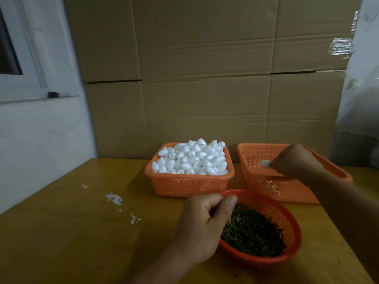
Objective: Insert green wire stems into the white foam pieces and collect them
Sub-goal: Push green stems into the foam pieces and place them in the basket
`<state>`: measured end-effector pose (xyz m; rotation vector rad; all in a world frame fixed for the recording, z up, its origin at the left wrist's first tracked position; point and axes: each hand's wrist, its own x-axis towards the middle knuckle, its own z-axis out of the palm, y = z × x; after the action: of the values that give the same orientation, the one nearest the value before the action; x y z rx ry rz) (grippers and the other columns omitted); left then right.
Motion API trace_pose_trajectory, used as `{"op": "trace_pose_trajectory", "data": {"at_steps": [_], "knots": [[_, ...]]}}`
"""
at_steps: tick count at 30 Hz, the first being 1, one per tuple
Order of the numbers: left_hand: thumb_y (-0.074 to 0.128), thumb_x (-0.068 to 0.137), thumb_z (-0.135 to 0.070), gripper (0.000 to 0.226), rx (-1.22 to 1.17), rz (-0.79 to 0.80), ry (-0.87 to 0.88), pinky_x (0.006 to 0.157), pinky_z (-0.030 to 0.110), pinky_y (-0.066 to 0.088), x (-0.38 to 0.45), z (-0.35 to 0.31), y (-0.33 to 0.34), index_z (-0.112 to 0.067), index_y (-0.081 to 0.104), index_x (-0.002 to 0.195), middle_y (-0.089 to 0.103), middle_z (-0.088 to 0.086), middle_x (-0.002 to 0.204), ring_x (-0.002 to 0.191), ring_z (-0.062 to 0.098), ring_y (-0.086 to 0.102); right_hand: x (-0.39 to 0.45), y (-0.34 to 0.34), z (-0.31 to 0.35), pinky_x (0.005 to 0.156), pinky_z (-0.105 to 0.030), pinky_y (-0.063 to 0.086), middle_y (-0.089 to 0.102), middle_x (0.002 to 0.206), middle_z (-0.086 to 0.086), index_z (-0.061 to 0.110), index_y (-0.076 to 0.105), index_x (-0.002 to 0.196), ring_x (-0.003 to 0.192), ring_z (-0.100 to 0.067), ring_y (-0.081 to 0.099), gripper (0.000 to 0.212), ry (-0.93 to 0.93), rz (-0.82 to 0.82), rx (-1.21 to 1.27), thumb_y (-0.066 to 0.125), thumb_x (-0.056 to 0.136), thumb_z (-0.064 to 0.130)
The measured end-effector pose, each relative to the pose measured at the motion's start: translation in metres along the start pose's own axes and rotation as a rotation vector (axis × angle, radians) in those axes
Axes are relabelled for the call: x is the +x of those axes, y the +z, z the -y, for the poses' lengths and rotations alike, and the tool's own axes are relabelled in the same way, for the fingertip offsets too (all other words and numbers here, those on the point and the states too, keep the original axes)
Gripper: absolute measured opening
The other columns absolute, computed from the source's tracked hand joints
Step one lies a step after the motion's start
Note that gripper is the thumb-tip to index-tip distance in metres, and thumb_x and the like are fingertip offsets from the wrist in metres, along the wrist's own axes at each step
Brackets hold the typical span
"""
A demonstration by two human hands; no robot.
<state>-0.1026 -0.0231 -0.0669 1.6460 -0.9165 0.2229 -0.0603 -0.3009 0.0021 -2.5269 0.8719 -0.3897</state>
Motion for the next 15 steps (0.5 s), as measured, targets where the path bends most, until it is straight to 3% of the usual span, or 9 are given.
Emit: {"op": "trace_pose_trajectory", "data": {"at_steps": [2, 6, 10, 11, 13, 15], "knots": [[0.062, 0.095, -0.044, 0.043, 0.008, 0.022, -0.023, 0.050, 0.019, 0.034, -0.001, 0.002, 0.001, -0.014, 0.057, 0.065, 0.045, -0.012, 0.051, 0.049, 0.003, 0.042, 0.010, 0.003, -0.001, 0.056, -0.032, 0.052, 0.065, 0.077, -0.010, 0.006, 0.059, 0.082, 0.069, -0.025, 0.063, 0.061, 0.014, 0.002, -0.069, 0.085, 0.066, 0.059], [0.070, 0.089, -0.040, 0.023, 0.033, 0.045, -0.056, 0.055, 0.018, 0.037, -0.004, 0.004, 0.003, -0.024, 0.059, 0.077, 0.049, -0.013, 0.054, 0.052, 0.003, 0.045, 0.024, 0.012, -0.003, 0.060, -0.033, 0.054, 0.064, 0.076, -0.007, 0.011, 0.061, 0.082, 0.070, -0.025, 0.063, 0.053, 0.028, 0.031, -0.136, 0.086, 0.066, 0.055], [0.067, 0.091, -0.038, 0.018, 0.041, 0.070, -0.044, 0.053, 0.021, 0.038, -0.005, 0.003, 0.003, -0.031, 0.058, 0.078, 0.048, -0.013, 0.053, 0.051, 0.004, 0.044, 0.028, 0.019, -0.005, 0.049, -0.028, 0.046, 0.066, 0.076, -0.007, 0.010, 0.065, 0.078, 0.069, -0.021, 0.064, 0.043, 0.038, 0.092, -0.192, 0.079, 0.078, 0.050], [0.066, 0.092, -0.039, 0.018, 0.041, 0.071, -0.041, 0.053, 0.021, 0.038, -0.005, 0.002, 0.003, -0.032, 0.058, 0.078, 0.048, -0.013, 0.054, 0.051, 0.004, 0.044, 0.028, 0.021, -0.005, 0.053, -0.029, 0.050, 0.066, 0.077, -0.007, 0.010, 0.064, 0.078, 0.071, -0.021, 0.064, 0.044, 0.032, 0.111, -0.211, 0.076, 0.080, 0.052], [0.062, 0.094, -0.044, 0.023, 0.032, 0.072, -0.035, 0.053, 0.023, 0.037, -0.005, 0.001, 0.003, -0.029, 0.059, 0.076, 0.049, -0.014, 0.055, 0.052, 0.004, 0.045, 0.031, 0.025, -0.006, 0.080, -0.043, 0.058, 0.068, 0.086, -0.011, 0.008, 0.063, 0.082, 0.084, -0.027, 0.067, 0.039, 0.052, 0.146, -0.209, 0.074, 0.084, 0.046], [0.056, 0.095, -0.051, 0.034, 0.025, 0.070, -0.025, 0.053, 0.024, 0.036, -0.005, 0.000, 0.003, -0.025, 0.060, 0.074, 0.049, -0.014, 0.056, 0.053, 0.004, 0.045, 0.031, 0.027, -0.007, 0.101, -0.056, 0.049, 0.069, 0.097, -0.015, 0.008, 0.063, 0.089, 0.099, -0.034, 0.066, 0.026, 0.080, 0.127, -0.172, 0.067, 0.086, 0.033]]}}
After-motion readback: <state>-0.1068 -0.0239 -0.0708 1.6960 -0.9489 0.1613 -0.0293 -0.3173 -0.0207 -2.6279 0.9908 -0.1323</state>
